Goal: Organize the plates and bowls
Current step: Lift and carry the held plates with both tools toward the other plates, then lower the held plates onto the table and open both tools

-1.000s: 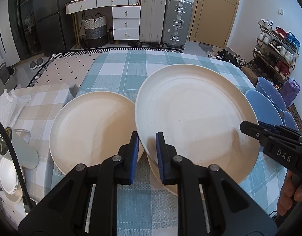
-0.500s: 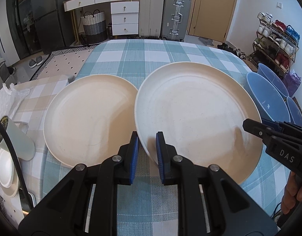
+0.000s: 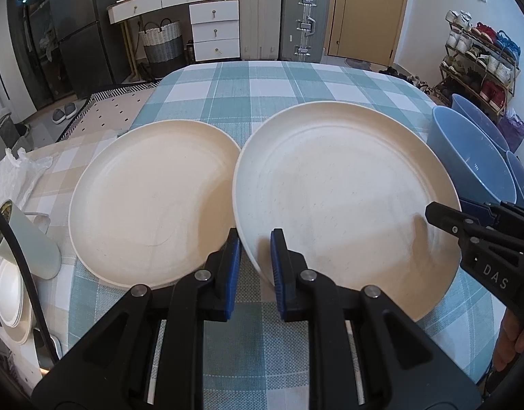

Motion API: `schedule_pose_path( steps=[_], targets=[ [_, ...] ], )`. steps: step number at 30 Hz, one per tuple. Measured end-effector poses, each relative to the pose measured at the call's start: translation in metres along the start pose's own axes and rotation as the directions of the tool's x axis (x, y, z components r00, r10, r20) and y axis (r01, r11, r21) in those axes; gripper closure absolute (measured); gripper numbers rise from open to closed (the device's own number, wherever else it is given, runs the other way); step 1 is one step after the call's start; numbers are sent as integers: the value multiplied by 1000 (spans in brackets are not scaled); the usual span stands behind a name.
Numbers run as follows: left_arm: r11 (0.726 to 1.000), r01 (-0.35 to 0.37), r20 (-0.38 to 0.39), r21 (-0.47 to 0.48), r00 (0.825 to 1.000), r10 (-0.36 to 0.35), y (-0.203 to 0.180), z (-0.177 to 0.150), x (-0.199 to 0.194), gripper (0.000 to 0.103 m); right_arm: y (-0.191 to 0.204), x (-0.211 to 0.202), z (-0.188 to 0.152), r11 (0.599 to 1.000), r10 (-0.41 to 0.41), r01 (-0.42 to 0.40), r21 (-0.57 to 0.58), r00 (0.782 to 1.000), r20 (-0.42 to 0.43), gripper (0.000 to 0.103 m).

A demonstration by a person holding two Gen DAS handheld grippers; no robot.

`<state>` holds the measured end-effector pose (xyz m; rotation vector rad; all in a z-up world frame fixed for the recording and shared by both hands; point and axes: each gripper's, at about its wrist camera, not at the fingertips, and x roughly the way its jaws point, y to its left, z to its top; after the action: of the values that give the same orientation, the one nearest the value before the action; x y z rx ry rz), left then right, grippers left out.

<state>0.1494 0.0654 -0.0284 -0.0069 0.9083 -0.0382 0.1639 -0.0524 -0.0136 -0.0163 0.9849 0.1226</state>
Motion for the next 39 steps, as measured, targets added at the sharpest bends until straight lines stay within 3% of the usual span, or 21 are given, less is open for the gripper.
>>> schedule_pose_path(
  steps=[39],
  targets=[
    [993,-78,20,84,997,77,-21,-9,31,85,13,24,-16,973,-186,186,-137,982,17,73]
  ],
)
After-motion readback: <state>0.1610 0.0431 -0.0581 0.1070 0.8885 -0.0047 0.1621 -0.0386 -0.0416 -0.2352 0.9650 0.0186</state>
